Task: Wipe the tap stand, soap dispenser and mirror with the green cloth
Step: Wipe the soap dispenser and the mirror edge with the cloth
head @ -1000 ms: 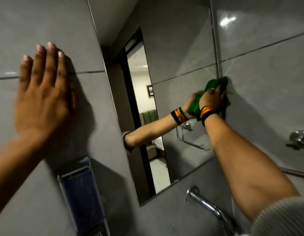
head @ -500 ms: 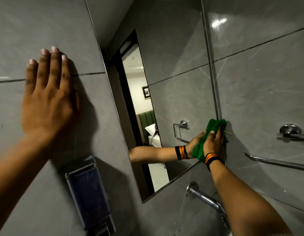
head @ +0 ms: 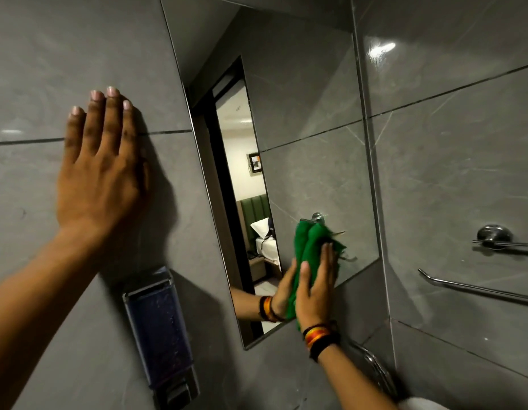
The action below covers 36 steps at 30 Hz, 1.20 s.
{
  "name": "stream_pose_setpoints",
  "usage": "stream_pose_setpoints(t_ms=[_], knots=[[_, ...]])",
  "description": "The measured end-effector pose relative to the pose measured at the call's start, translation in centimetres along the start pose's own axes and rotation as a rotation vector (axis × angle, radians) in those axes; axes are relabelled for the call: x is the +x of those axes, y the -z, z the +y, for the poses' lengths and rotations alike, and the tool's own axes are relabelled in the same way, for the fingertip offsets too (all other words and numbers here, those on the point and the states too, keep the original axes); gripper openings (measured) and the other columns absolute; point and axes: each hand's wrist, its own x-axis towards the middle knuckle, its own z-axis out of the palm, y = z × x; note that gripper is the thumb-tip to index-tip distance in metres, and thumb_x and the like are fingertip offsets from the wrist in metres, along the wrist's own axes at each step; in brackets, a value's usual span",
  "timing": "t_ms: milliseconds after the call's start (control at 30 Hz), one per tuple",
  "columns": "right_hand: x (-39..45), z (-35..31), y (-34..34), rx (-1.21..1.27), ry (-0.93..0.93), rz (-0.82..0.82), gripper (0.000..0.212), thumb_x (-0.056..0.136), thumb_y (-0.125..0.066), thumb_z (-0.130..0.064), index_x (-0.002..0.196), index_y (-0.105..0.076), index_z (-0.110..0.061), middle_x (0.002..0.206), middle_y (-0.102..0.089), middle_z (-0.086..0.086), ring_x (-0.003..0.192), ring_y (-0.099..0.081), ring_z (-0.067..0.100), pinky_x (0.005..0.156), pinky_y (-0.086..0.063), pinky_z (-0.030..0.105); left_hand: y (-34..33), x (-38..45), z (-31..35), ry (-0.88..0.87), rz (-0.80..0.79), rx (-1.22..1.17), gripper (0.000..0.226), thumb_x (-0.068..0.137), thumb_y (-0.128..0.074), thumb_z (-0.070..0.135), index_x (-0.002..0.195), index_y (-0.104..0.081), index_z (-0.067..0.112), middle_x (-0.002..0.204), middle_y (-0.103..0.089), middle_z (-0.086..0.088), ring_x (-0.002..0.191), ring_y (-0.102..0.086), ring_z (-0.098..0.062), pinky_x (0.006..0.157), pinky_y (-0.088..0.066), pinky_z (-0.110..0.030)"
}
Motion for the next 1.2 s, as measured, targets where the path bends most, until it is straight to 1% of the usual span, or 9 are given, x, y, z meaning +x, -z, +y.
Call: stream_pose_setpoints(t_ms=[100, 267, 500, 633, 767, 833, 933, 1033, 1200], knots=[[-6.1, -3.2, -1.2, -0.001, 0.126, -0.105, 0.061, 0.103, -0.032, -0.052, 0.159, -0.014, -0.034, 0.168, -0.011, -0.013, 0.157, -0.01, 0.014, 0.126, -0.015, 0.041, -0.2, 0.1, -0.6, -0.018, 0.02, 0.024, 0.07, 0.106, -0.01, 0.044, 0.166, 0.002, 0.01, 0.176, 0.005, -0.012, 0.162, 0.009, -0.026, 0.131, -0.002, -0.052], [-12.7, -6.4, -2.8, -0.075, 0.201, -0.239, 0.061, 0.103, -0.027, -0.056, 0.159, -0.009, -0.036, 0.169, -0.01, -0.01, 0.157, -0.005, 0.017, 0.124, -0.016, 0.049, 0.4, -0.1, -0.1, -0.02, -0.01, 0.036, 0.069, 0.107, -0.01, 0.042, 0.166, 0.002, 0.008, 0.175, 0.005, -0.013, 0.162, 0.009, -0.027, 0.131, -0.003, -0.052], [-12.2, -7.1, -2.2, -0.045, 0.23, -0.218, 0.061, 0.103, -0.034, -0.049, 0.159, -0.015, -0.034, 0.168, -0.019, -0.007, 0.157, -0.012, 0.019, 0.119, -0.019, 0.049, 1.6, -0.2, 0.5, -0.021, -0.019, 0.01, 0.07, 0.104, -0.014, 0.038, 0.164, -0.006, 0.002, 0.174, -0.001, -0.019, 0.162, 0.002, -0.032, 0.131, -0.004, -0.053], [-11.3, -8.4, -2.4, 0.07, 0.158, -0.176, 0.055, 0.103, -0.036, -0.041, 0.155, -0.017, -0.046, 0.166, -0.019, -0.019, 0.156, -0.012, 0.01, 0.121, -0.021, 0.049, 2.1, -0.3, 0.8, -0.03, -0.031, 0.025, 0.069, 0.104, -0.018, 0.034, 0.163, -0.008, 0.001, 0.173, -0.003, -0.02, 0.161, 0.0, -0.033, 0.131, -0.003, -0.051], [-7.5, -12.9, -3.0, 0.286, 0.024, -0.173, 0.052, 0.105, -0.034, -0.041, 0.151, -0.016, -0.055, 0.166, -0.013, -0.023, 0.154, -0.014, 0.003, 0.12, -0.036, 0.048, 2.4, 0.0, 0.9, -0.015, -0.069, 0.056, 0.068, 0.104, -0.021, 0.03, 0.164, -0.006, 0.002, 0.173, 0.0, -0.019, 0.161, 0.003, -0.031, 0.132, -0.001, -0.05], [-4.5, -16.4, -3.2, 0.344, 0.093, -0.118, 0.053, 0.105, -0.035, -0.039, 0.153, -0.017, -0.049, 0.167, -0.014, -0.017, 0.155, -0.015, 0.006, 0.121, -0.035, 0.046, 2.9, 0.1, 0.9, -0.015, -0.103, 0.047, 0.068, 0.103, -0.022, 0.03, 0.163, -0.006, 0.002, 0.173, 0.0, -0.02, 0.161, 0.002, -0.031, 0.132, -0.001, -0.05], [0.5, -21.9, -4.0, 0.359, 0.252, -0.028, 0.054, 0.105, -0.043, -0.021, 0.156, -0.026, -0.024, 0.168, -0.019, -0.001, 0.156, -0.017, 0.015, 0.123, -0.03, 0.047, 4.1, 0.2, 0.6, 0.042, -0.128, 0.005, 0.069, 0.104, -0.023, 0.032, 0.164, -0.005, 0.003, 0.173, 0.001, -0.019, 0.161, 0.004, -0.03, 0.132, 0.001, -0.048], [4.6, -28.1, -4.7, 0.307, 0.353, 0.015, 0.053, 0.103, -0.047, -0.014, 0.153, -0.033, -0.005, 0.164, -0.028, 0.01, 0.155, -0.021, 0.025, 0.122, -0.027, 0.051, 6.0, -0.1, -0.4, 0.142, -0.082, 0.011, 0.068, 0.105, -0.023, 0.032, 0.164, -0.005, 0.003, 0.173, 0.001, -0.019, 0.161, 0.004, -0.031, 0.132, 0.0, -0.047], [5.9, -37.8, -5.5, 0.172, 0.505, -0.038, 0.054, 0.103, -0.046, -0.014, 0.154, -0.031, -0.007, 0.165, -0.026, 0.011, 0.155, -0.018, 0.03, 0.125, -0.018, 0.052, 10.6, -1.2, -3.4, 0.131, -0.015, 0.106, 0.064, 0.108, -0.031, 0.024, 0.164, -0.008, 0.002, 0.174, -0.003, -0.019, 0.161, 0.0, -0.032, 0.132, -0.006, -0.05]])
